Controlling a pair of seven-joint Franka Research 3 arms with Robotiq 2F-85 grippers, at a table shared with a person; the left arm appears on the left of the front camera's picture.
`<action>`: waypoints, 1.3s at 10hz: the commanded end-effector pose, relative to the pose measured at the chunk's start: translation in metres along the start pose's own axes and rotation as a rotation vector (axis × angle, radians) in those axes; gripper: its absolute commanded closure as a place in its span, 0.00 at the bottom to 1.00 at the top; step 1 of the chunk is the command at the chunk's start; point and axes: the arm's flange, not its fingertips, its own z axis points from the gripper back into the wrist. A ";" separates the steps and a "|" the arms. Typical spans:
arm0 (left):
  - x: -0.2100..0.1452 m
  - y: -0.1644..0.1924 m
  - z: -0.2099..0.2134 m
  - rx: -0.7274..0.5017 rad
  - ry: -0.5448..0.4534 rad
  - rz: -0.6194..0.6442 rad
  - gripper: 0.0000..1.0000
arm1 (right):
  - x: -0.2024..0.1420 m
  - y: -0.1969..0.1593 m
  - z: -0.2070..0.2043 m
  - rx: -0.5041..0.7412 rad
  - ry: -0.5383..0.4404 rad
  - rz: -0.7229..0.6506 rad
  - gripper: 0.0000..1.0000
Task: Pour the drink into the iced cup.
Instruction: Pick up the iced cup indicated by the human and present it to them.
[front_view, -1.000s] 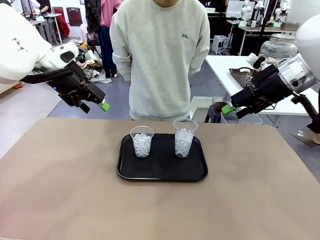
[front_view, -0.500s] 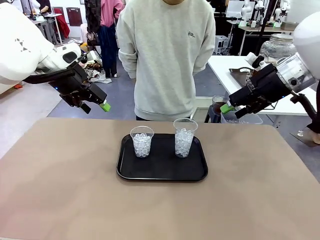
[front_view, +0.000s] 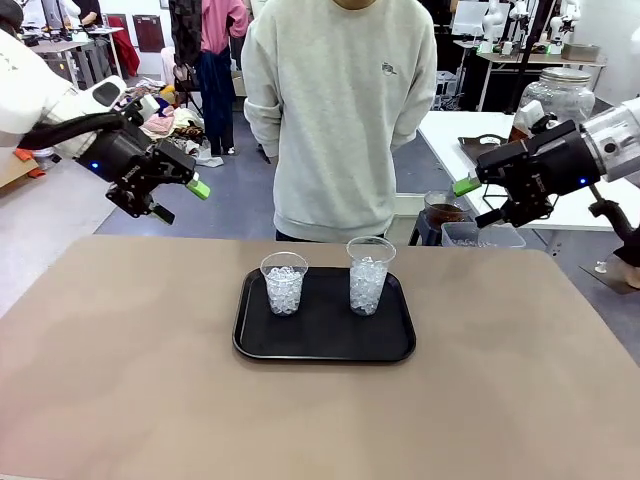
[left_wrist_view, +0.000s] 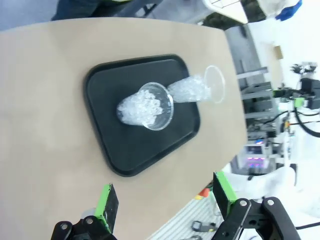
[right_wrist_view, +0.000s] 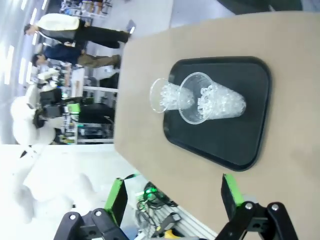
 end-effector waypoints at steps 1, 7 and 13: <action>0.012 0.015 -0.002 -0.139 0.001 0.057 0.00 | 0.008 -0.018 0.000 0.129 0.001 -0.092 0.00; 0.030 0.052 -0.019 -0.381 0.024 0.072 0.00 | 0.024 -0.059 -0.008 0.359 0.083 -0.144 0.00; 0.048 0.060 -0.032 -0.463 0.063 0.101 0.00 | 0.037 -0.071 -0.015 0.391 0.077 -0.136 0.00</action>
